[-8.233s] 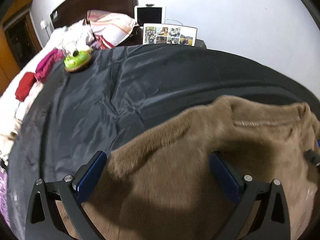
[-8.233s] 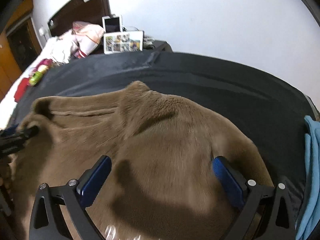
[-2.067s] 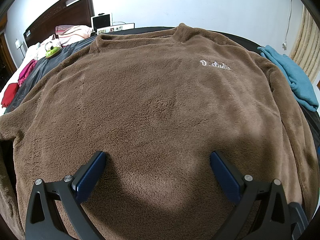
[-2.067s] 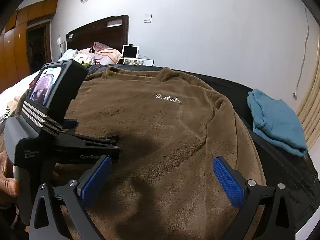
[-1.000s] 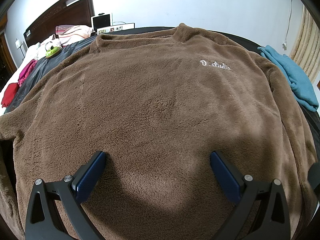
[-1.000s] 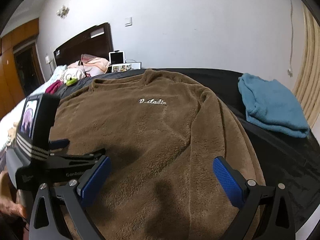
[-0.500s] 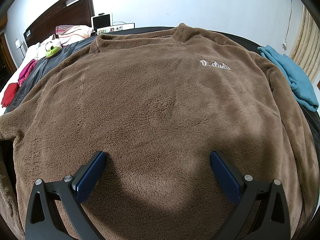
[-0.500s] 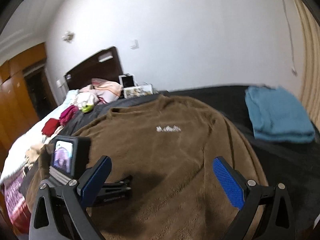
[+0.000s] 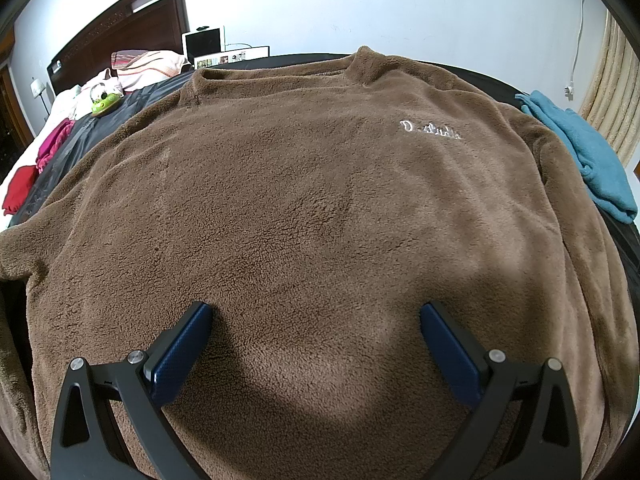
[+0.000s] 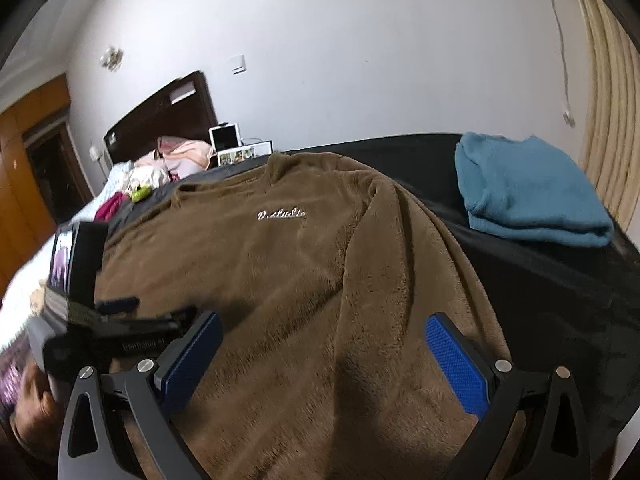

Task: Fold clothes

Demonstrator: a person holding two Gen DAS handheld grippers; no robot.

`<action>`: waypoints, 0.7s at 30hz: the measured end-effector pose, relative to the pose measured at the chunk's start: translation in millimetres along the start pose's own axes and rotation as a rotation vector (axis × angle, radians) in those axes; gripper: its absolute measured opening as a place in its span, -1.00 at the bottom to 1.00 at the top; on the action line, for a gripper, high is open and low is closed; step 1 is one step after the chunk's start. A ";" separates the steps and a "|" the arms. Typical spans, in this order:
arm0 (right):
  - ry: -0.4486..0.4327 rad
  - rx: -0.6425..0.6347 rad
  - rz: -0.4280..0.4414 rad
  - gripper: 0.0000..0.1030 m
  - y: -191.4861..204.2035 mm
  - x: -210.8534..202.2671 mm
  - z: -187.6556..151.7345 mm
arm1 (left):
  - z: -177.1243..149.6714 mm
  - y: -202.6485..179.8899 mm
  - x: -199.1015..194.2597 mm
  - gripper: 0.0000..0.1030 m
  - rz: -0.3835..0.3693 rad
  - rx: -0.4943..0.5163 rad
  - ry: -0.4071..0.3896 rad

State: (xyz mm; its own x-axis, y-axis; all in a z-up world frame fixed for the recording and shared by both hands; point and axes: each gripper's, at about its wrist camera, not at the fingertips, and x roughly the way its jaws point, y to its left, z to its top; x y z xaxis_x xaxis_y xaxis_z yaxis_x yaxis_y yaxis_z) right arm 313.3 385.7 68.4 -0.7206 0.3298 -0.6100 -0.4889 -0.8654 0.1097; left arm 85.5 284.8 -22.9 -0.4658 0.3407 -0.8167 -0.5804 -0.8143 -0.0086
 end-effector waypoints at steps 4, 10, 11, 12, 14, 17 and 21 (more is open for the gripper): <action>-0.017 -0.058 -0.046 1.00 -8.2 -5.5 -8.2 | 0.7 -0.8 0.6 1.00 0.001 0.006 0.000; -0.010 -0.095 -0.126 1.00 -46.1 -20.5 -30.2 | 4.1 -2.0 2.8 1.00 -0.005 0.012 0.002; -0.009 -0.087 -0.144 1.00 -55.3 -23.6 -33.9 | 4.3 -2.1 2.9 1.00 -0.005 0.011 0.003; -0.008 -0.079 -0.161 1.00 -64.6 -26.6 -37.6 | 4.7 -2.1 3.1 1.00 -0.003 0.007 0.004; 0.003 -0.054 -0.167 1.00 -79.7 -31.0 -41.9 | 5.7 -2.6 3.6 1.00 0.002 -0.003 0.009; 0.015 -0.026 -0.153 1.00 -96.1 -37.1 -47.7 | 5.5 -2.9 3.3 1.00 0.005 -0.003 0.009; 0.024 -0.026 -0.069 1.00 -102.4 -45.4 -52.5 | 6.2 -2.1 3.2 1.00 0.003 -0.006 0.018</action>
State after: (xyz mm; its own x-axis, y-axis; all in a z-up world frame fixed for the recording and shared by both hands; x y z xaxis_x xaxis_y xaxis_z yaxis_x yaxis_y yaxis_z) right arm 421.9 439.6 43.6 -0.6731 0.3802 -0.6343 -0.5241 -0.8504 0.0464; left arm 81.1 290.5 -21.9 -0.4553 0.3292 -0.8272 -0.5745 -0.8184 -0.0095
